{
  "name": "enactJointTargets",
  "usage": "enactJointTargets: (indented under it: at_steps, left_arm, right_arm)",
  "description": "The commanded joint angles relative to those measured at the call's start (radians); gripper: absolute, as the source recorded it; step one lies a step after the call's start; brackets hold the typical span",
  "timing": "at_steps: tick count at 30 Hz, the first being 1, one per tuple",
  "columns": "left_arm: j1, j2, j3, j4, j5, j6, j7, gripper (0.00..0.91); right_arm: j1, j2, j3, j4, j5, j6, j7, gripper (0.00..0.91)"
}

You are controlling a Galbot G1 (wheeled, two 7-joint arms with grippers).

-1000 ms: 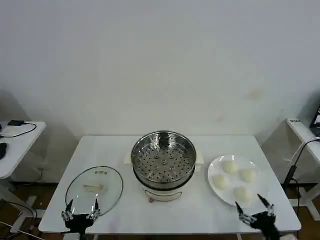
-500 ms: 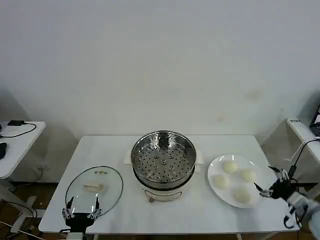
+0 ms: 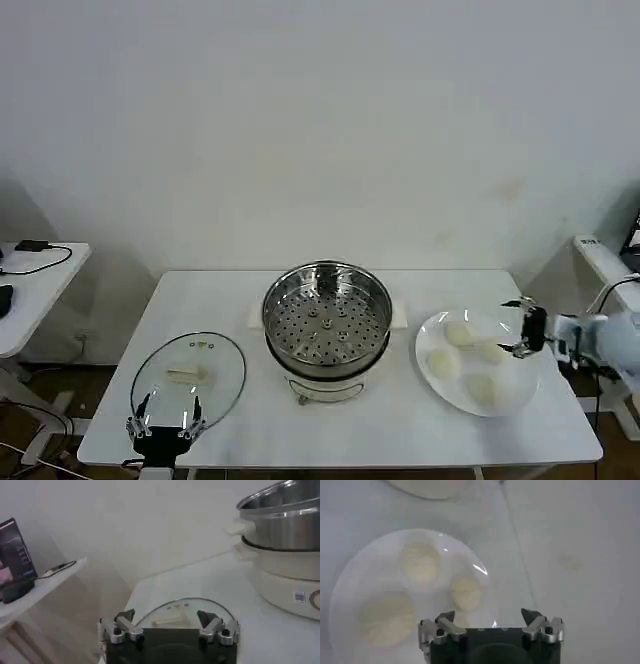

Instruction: Take steamed baozi put them in steamer then cover it.

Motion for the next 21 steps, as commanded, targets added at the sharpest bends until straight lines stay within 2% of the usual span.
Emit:
enactJointTargets:
  at_steps: [1,6,13,21]
  left_arm:
    - [-0.008,-0.009,-0.002,-0.003,0.015,0.003,0.001,0.907]
    - [-0.014,-0.007,-0.008,-0.011,0.014,0.003,0.002,0.907]
    - [-0.014,-0.01,-0.016,-0.007,0.015,0.001,0.001,0.907]
    - [-0.013,-0.014,-0.026,0.0,0.015,-0.005,-0.001,0.907]
  right_arm:
    - [0.369,-0.015,-0.417,-0.191,-0.039,0.042,-0.123,0.907]
    - [0.392,0.039,-0.474,-0.237,-0.049,0.053,-0.119,0.907]
    - [0.453,0.172,-0.536,-0.34,-0.044,0.06,-0.116,0.907]
    - [0.487,0.292,-0.564,-0.448,-0.066,0.068,-0.103,0.907]
